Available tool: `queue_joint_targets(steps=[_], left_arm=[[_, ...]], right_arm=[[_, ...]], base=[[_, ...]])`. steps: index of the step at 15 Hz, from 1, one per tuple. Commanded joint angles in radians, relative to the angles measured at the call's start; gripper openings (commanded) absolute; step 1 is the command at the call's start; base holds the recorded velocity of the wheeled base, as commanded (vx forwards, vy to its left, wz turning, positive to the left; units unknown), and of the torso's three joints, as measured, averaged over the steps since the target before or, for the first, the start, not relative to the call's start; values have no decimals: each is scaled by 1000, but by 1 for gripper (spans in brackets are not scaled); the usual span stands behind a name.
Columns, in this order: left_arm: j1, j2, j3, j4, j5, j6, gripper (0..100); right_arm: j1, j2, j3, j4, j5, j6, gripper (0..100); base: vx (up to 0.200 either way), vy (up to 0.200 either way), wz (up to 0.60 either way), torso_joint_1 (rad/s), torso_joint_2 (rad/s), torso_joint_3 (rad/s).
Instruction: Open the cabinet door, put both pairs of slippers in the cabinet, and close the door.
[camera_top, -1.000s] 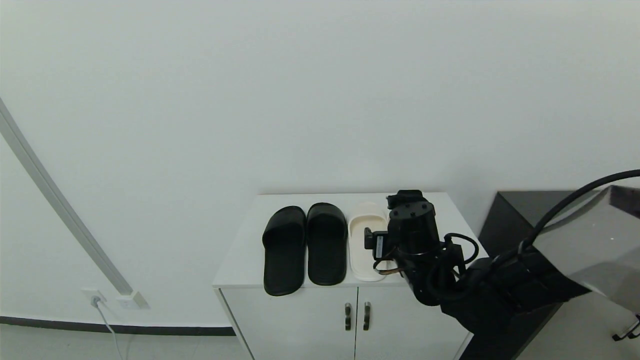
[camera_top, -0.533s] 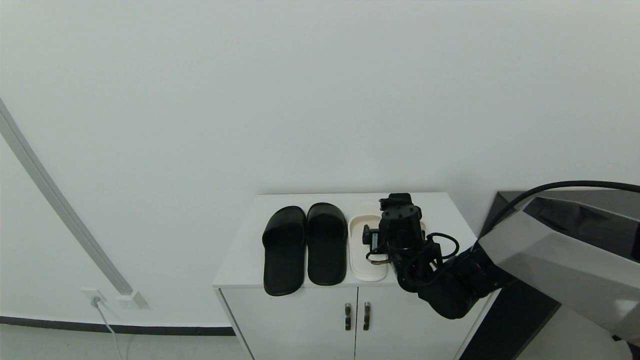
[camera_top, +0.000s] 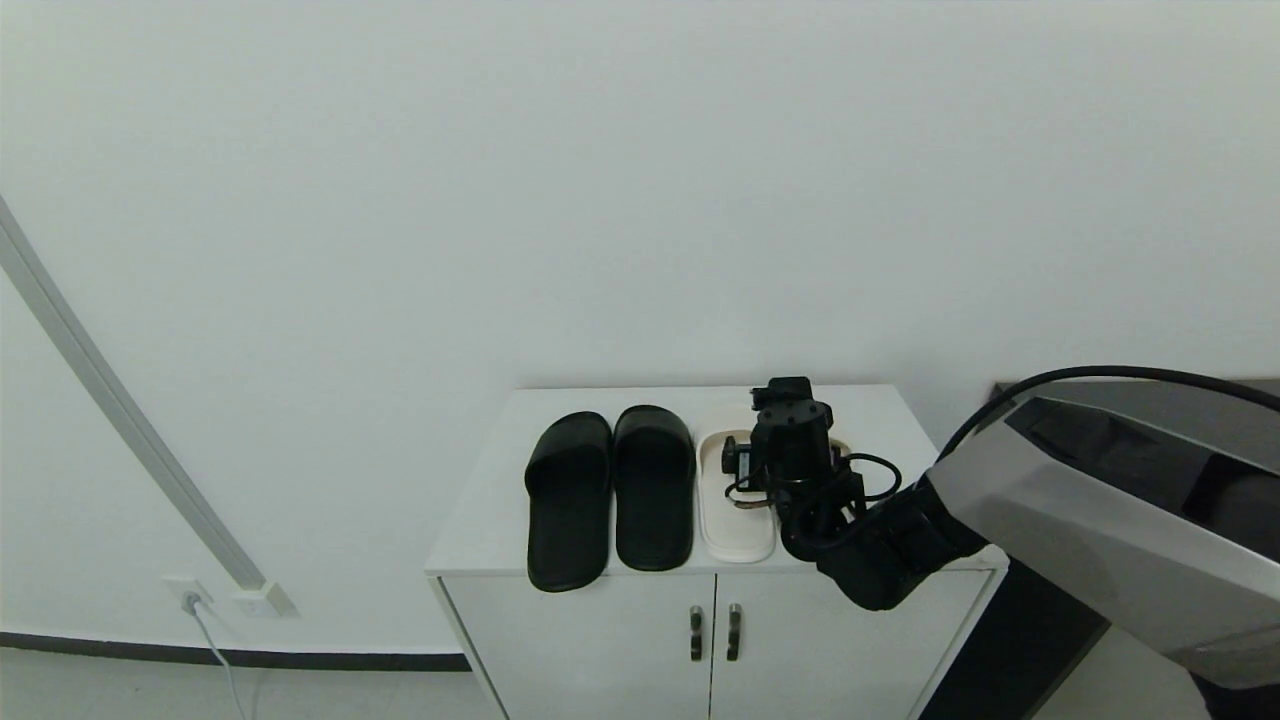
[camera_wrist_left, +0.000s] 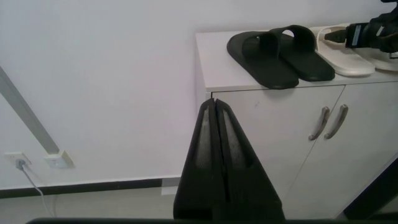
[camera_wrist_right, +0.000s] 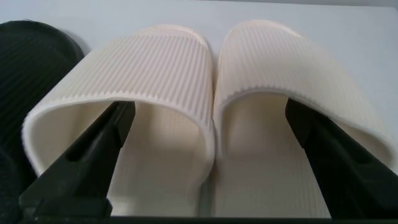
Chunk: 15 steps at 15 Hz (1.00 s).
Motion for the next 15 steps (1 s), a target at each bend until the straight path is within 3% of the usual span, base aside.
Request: queue_joint_targets(steps=[1, 2, 3, 13, 15], left_arm=[[0, 0, 0, 0, 0, 0, 0], [0, 0, 0, 0, 0, 0, 0], [0, 0, 0, 0, 0, 0, 0], [0, 0, 0, 0, 0, -2, 0], [0, 0, 0, 0, 0, -3, 0]], right_arm=[[-10, 27, -32, 0, 1, -1, 100], [-16, 30, -42, 3, 1, -2, 100], [-18, 30, -46, 4, 1, -2, 0], [-22, -33, -19, -2, -5, -15, 0], [4, -146, 105, -22, 6, -44, 0]], base=[[0, 0, 0, 0, 0, 0], [0, 0, 0, 0, 0, 0], [0, 0, 0, 0, 0, 0], [0, 0, 0, 0, 0, 0], [0, 0, 0, 0, 0, 0]])
